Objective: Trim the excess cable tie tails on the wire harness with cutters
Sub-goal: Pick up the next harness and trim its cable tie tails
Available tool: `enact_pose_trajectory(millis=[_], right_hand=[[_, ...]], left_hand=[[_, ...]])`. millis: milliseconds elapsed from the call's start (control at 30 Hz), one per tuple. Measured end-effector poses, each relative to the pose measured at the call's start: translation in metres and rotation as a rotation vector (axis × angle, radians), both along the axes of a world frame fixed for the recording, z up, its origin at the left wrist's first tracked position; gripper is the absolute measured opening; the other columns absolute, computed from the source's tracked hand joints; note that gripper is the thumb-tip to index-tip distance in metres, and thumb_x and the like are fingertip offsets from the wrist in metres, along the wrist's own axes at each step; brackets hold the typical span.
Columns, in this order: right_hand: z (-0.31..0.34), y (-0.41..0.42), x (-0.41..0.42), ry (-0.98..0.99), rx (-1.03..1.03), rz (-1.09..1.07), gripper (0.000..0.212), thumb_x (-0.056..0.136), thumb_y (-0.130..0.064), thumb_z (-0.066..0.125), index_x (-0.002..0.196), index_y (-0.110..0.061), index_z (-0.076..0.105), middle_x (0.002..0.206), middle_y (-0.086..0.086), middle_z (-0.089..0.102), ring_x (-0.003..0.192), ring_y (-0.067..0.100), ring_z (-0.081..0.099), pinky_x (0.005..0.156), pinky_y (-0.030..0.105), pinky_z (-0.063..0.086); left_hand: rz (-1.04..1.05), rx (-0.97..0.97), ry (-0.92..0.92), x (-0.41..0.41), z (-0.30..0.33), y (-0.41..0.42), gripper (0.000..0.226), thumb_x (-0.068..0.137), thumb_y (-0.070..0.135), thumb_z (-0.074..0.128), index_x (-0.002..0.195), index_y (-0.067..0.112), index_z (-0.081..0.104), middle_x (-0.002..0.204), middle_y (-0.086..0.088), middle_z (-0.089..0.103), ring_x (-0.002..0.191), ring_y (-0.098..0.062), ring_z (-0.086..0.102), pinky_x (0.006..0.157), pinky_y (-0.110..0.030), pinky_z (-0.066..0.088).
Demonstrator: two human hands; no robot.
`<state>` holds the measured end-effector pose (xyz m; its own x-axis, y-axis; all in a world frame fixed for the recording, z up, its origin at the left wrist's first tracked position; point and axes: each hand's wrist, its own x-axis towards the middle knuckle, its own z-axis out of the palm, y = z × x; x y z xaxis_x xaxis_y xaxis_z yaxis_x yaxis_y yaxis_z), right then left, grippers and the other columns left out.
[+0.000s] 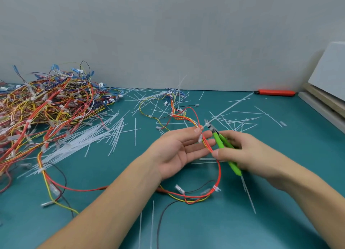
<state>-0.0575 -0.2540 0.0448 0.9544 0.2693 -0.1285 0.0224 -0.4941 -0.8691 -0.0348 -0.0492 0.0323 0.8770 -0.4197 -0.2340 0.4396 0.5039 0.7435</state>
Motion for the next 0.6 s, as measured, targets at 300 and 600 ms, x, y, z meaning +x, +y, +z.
enact_pose_trajectory(millis=[300, 600], right_hand=[[-0.003, 0.001, -0.001, -0.258, 0.020, -0.013, 0.042, 0.080, -0.037, 0.059, 0.116, -0.059, 0.063, 0.111, -0.016, 0.071, 0.109, 0.011, 0.065, 0.101, 0.039, 0.052], [-0.008, 0.003, -0.003, -0.479, -0.120, -0.028, 0.049, 0.079, -0.035, 0.062, 0.128, -0.038, 0.063, 0.112, -0.028, 0.066, 0.110, 0.006, 0.060, 0.087, 0.030, 0.052]], left_hand=[[0.142, -0.080, 0.048, 0.008, 0.009, 0.012, 0.017, 0.087, 0.012, 0.069, 0.103, 0.009, 0.074, 0.088, -0.005, 0.077, 0.074, -0.015, 0.076, 0.058, -0.024, 0.060], [0.097, -0.082, 0.046, 0.006, 0.008, 0.010, 0.012, 0.080, 0.011, 0.071, 0.087, 0.009, 0.081, 0.085, -0.006, 0.077, 0.069, -0.015, 0.075, 0.056, -0.024, 0.059]])
